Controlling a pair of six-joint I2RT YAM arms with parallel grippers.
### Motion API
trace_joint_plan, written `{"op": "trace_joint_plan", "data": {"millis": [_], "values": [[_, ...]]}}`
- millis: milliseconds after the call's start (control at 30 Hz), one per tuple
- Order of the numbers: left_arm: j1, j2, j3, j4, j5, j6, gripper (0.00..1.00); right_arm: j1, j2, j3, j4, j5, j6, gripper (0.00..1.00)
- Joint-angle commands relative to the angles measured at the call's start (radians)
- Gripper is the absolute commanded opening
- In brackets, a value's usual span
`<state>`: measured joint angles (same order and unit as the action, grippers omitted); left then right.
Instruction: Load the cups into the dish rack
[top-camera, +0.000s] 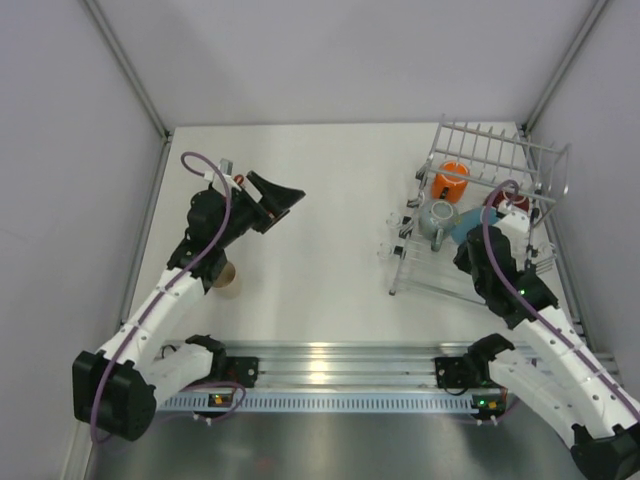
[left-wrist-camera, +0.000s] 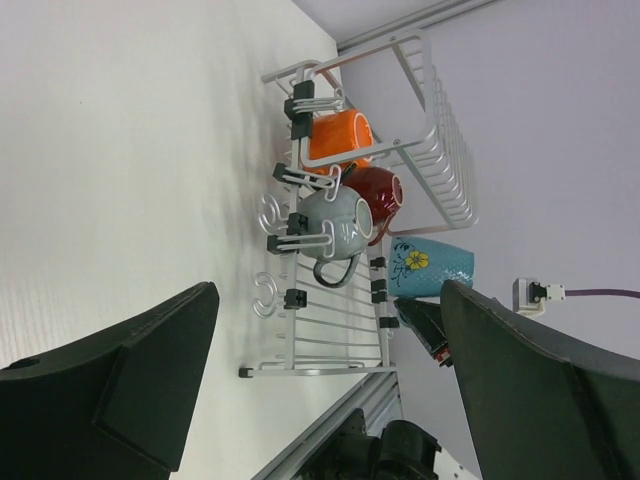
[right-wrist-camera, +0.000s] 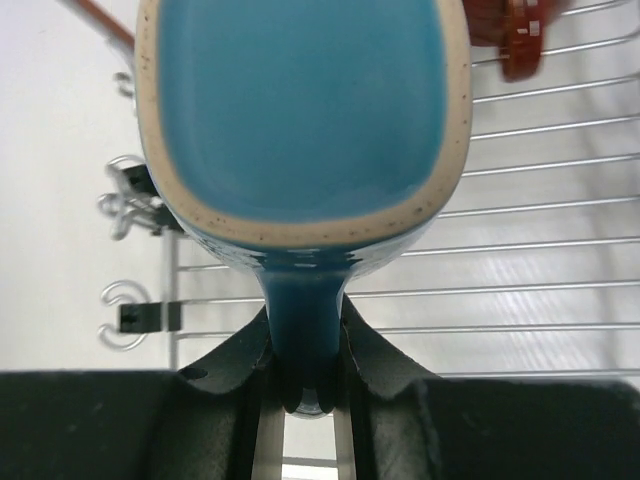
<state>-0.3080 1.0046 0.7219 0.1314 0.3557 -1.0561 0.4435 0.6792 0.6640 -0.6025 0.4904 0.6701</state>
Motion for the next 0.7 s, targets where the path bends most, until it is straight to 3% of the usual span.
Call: {"op": "trace_joint_plan", "data": {"millis": [0,133,367,667], "values": [[0.003,-0.027,0.042,-0.027,-0.001,0.045,0.98,-0.017,-0.033,0.066,-0.048,0.21,0.032,0.0],[0.003,-0.035,0.04,-0.029,-0.001,0.047,0.98,-0.031,-0.01,0.042,-0.069,0.326,0.084,0.0],[0.003,-0.035,0.04,-0.038,0.003,0.051,0.98,-0.081,0.094,0.034,-0.028,0.315,0.147,0.0],[0.004,-0.04,0.088,-0.165,-0.055,0.111,0.98,-0.149,0.189,-0.01,0.081,0.301,0.215,0.0]]}}
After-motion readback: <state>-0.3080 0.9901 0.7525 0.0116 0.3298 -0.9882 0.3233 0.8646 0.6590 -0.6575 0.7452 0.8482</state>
